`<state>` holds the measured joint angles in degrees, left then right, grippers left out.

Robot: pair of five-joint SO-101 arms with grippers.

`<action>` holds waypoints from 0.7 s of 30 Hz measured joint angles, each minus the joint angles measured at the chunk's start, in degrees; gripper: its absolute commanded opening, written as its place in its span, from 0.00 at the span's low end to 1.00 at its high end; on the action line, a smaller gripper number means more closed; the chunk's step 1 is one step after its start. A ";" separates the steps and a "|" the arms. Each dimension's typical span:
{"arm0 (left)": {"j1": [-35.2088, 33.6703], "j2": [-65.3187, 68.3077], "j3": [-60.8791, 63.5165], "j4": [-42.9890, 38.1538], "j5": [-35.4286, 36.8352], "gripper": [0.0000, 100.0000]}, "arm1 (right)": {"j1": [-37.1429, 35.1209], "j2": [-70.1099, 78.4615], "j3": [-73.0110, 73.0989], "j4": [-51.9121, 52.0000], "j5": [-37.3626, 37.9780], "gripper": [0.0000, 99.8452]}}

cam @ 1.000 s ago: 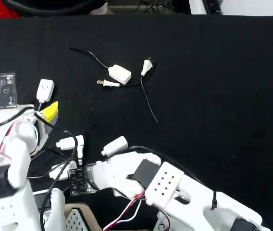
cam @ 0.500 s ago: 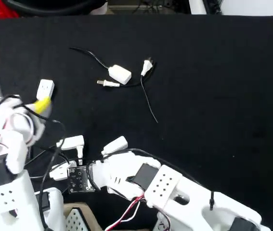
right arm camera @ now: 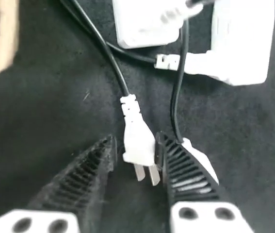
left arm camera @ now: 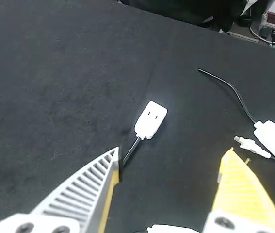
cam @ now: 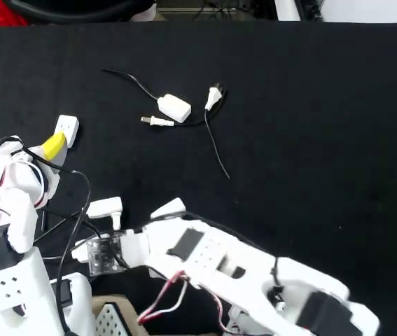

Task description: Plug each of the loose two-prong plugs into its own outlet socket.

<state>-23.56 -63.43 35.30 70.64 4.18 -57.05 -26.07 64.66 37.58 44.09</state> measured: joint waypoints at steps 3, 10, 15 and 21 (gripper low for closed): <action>0.00 0.00 0.00 0.00 0.00 0.32 | 0.00 3.78 -2.37 -0.18 1.05 0.14; 0.00 0.00 0.00 0.00 0.00 0.32 | 0.97 9.58 -6.42 1.41 4.84 0.09; 0.00 0.00 0.18 0.00 0.00 0.32 | 1.23 16.70 -12.04 5.27 5.63 0.01; 0.00 0.00 0.18 0.00 0.00 0.32 | 1.32 18.90 -15.03 9.58 5.71 0.01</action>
<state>-23.56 -63.43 35.47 70.64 4.18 -55.74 -7.16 49.63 47.16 49.80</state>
